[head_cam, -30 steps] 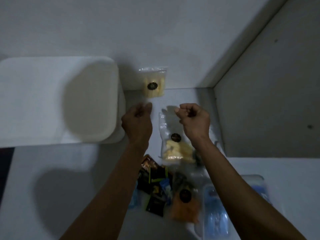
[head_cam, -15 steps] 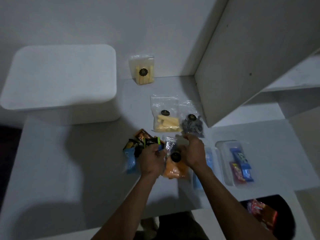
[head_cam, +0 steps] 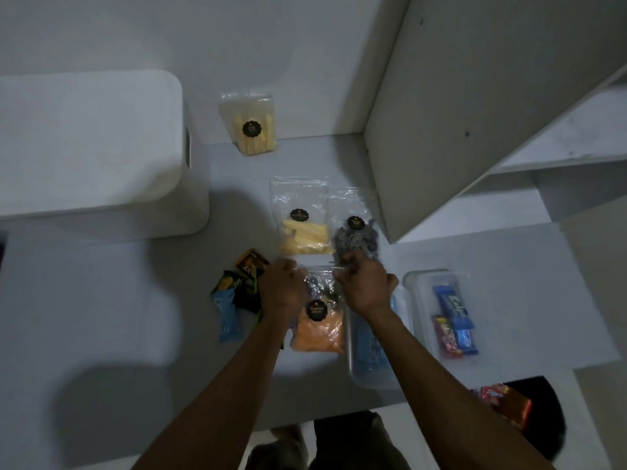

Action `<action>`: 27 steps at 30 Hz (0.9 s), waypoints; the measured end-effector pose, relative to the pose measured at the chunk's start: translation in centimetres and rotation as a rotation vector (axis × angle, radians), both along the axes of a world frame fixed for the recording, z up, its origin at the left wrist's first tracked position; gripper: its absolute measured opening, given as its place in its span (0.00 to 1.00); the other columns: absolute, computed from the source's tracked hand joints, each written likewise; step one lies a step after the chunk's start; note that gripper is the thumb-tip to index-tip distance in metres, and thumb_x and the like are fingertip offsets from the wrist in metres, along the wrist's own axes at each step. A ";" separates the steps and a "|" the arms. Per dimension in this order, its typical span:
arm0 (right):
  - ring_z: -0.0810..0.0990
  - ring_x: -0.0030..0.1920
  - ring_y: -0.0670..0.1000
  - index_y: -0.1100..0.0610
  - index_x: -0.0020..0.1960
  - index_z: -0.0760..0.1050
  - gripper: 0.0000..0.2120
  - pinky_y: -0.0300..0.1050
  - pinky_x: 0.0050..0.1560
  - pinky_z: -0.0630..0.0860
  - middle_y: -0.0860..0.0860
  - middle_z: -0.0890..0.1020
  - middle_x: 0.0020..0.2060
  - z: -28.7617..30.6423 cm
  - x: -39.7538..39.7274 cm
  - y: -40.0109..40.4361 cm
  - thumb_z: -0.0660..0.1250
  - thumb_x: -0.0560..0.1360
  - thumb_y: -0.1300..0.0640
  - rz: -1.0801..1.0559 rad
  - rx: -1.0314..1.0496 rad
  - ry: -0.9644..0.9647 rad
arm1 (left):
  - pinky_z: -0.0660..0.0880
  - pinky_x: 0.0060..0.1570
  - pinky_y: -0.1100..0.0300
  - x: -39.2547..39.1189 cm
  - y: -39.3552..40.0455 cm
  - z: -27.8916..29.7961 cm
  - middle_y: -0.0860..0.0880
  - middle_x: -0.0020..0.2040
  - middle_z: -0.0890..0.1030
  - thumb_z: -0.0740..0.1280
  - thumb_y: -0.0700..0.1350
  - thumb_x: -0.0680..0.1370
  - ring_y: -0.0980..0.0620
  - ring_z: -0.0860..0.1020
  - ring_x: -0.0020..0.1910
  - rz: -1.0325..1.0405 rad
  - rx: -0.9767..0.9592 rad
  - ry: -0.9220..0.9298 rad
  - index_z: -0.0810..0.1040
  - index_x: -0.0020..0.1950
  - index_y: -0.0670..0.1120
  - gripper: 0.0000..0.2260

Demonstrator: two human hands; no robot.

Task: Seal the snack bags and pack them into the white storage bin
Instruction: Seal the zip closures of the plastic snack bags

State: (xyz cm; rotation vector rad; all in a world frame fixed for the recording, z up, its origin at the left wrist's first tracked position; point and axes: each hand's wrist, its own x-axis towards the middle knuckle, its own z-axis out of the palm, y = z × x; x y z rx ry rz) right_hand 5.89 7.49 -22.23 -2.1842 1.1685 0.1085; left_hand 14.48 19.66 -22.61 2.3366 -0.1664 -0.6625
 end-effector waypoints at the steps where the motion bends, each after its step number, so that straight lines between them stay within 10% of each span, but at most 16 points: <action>1: 0.78 0.54 0.50 0.43 0.51 0.75 0.08 0.49 0.57 0.63 0.42 0.79 0.43 0.3 -0.1 0.0 0.71 0.74 0.52 -0.005 0.045 -0.041 | 0.77 0.48 0.54 -0.1 0.5 0.6 0.42 0.46 0.84 0.66 0.43 0.79 0.47 0.81 0.45 0.036 -0.042 -0.004 0.82 0.49 0.40 0.08; 8: 0.74 0.35 0.38 0.44 0.41 0.78 0.11 0.25 0.38 0.70 0.41 0.77 0.35 6.3 -0.4 0.8 0.75 0.72 0.59 0.176 0.391 -0.357 | 0.71 0.28 0.71 0.1 5.8 5.8 0.55 0.29 0.81 0.72 0.41 0.75 0.62 0.77 0.27 0.202 -0.343 0.147 0.84 0.39 0.45 0.05; 13: 0.78 0.39 0.41 0.47 0.43 0.82 0.03 0.33 0.41 0.74 0.45 0.83 0.38 11.2 1.0 3.0 0.75 0.73 0.55 0.417 0.344 -0.338 | 0.78 0.36 0.54 0.2 9.2 10.0 0.42 0.35 0.84 0.72 0.38 0.75 0.49 0.80 0.33 0.211 -0.504 0.140 0.85 0.37 0.45 0.07; 27: 0.82 0.42 0.43 0.52 0.43 0.83 0.11 0.41 0.46 0.78 0.46 0.85 0.39 20.9 0.2 12.2 0.70 0.76 0.45 0.447 0.210 -0.583 | 0.75 0.43 0.69 -0.6 17.2 19.8 0.49 0.41 0.85 0.71 0.42 0.76 0.56 0.82 0.44 0.070 -0.698 -0.187 0.83 0.43 0.46 0.03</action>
